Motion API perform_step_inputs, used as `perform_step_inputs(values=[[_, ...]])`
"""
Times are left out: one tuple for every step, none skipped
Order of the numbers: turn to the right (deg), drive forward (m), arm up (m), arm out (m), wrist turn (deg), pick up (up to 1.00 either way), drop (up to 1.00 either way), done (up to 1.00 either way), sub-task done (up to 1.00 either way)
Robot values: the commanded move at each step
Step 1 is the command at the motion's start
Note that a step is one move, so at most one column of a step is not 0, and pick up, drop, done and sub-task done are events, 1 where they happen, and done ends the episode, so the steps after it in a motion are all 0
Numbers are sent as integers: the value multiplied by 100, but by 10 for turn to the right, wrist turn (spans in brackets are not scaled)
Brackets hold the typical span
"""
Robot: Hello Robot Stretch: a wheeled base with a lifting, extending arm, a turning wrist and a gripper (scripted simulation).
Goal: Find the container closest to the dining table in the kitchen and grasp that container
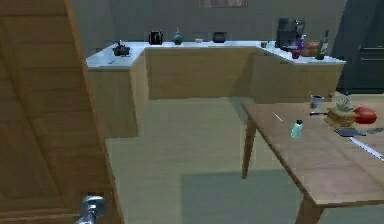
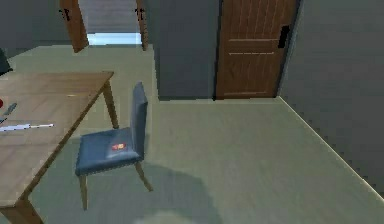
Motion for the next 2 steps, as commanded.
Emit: perform_step_inputs(values=[[390, 0, 0, 0, 0, 0, 0, 0, 0], [0, 20, 0, 0, 0, 0, 0, 0, 0]])
